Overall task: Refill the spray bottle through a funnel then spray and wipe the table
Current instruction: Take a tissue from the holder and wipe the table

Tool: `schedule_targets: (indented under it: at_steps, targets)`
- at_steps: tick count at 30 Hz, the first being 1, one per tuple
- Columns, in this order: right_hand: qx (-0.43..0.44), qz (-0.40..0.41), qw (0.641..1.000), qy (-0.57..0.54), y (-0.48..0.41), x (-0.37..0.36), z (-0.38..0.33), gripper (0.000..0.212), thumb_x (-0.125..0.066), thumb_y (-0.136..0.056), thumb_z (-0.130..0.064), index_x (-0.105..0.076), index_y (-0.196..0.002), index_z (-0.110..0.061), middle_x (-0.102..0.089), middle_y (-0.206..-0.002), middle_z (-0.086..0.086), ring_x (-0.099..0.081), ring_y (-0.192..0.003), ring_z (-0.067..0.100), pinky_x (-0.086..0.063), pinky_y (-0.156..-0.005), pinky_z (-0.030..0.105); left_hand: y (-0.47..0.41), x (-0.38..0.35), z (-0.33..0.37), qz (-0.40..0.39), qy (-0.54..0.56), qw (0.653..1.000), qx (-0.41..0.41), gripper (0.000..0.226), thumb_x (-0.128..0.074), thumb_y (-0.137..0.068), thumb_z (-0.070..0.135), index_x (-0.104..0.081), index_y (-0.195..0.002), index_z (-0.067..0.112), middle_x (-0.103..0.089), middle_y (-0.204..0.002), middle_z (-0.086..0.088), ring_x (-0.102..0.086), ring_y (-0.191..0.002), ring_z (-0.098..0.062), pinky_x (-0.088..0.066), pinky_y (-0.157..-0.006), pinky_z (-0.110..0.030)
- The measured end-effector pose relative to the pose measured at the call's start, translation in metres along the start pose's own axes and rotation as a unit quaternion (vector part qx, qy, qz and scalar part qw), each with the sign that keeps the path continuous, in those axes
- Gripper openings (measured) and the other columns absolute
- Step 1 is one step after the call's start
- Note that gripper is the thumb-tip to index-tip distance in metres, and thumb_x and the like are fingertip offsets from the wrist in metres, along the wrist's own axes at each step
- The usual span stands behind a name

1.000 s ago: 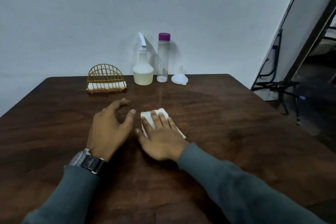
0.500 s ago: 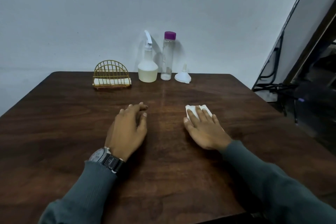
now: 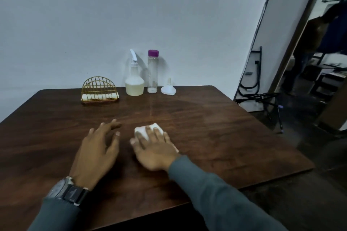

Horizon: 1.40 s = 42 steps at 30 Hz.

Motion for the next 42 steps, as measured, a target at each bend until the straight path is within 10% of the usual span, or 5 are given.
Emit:
schedule_targets:
  at_steps: [9,16,29,34,42]
  targets:
    - [-0.066,0.049,0.996,0.041,0.064,0.009,0.083,0.101,0.022,-0.075,-0.083,0.001,-0.164,-0.040,0.014,-0.173,-0.001,0.017,-0.159,0.021,0.007,-0.128,0.046,0.045,0.046,-0.035,0.040,-0.004,0.998,0.041,0.029,-0.057,-0.100,0.017,-0.066,-0.128,0.020,-0.059,-0.144,0.001,-0.044,-0.144,-0.028,-0.020,-0.122,-0.037]
    - [0.013,0.049,0.999,0.017,0.126,-0.028,-0.013,0.102,0.016,-0.072,-0.079,0.008,-0.163,-0.036,0.024,-0.170,-0.003,0.028,-0.155,0.017,0.018,-0.126,0.042,0.058,0.048,-0.043,0.039,0.006,0.998,0.043,0.029,-0.056,-0.100,0.012,-0.065,-0.127,0.018,-0.058,-0.146,-0.001,-0.045,-0.143,-0.027,-0.018,-0.120,-0.032]
    - [0.000,0.027,0.999,0.028,0.042,-0.014,-0.013,0.067,-0.004,-0.103,-0.064,0.002,-0.164,-0.039,0.015,-0.173,-0.004,0.019,-0.158,0.020,0.011,-0.127,0.046,0.080,0.087,-0.084,0.065,-0.019,0.992,0.106,0.041,-0.059,-0.098,0.018,-0.056,-0.139,0.024,-0.054,-0.150,0.005,-0.067,-0.110,-0.042,-0.031,-0.122,-0.042]
    - [0.016,0.040,0.998,0.050,0.110,-0.029,-0.024,0.116,0.032,-0.058,-0.080,0.008,-0.163,-0.037,0.023,-0.171,-0.004,0.026,-0.156,0.017,0.014,-0.126,0.041,0.093,0.098,-0.094,0.091,-0.015,0.990,0.108,0.045,-0.061,-0.098,0.017,-0.054,-0.141,0.024,-0.064,-0.139,-0.003,-0.068,-0.099,-0.041,-0.044,-0.107,-0.057]
    - [0.150,0.014,0.988,0.018,0.115,-0.066,-0.136,0.066,-0.002,-0.103,-0.061,0.006,-0.164,-0.036,0.027,-0.169,-0.005,0.033,-0.153,0.014,0.020,-0.125,0.043,0.085,0.092,-0.092,0.071,-0.021,0.993,0.092,0.038,-0.058,-0.099,0.017,-0.057,-0.137,0.023,-0.053,-0.151,0.005,-0.063,-0.121,-0.035,-0.034,-0.119,-0.042]
Point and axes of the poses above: each hand's wrist, its own y-axis away from the middle knuckle, its own x-axis out of the back of the hand, z = x × y, the point moved 9 cm from there along -y, towards the middle knuckle
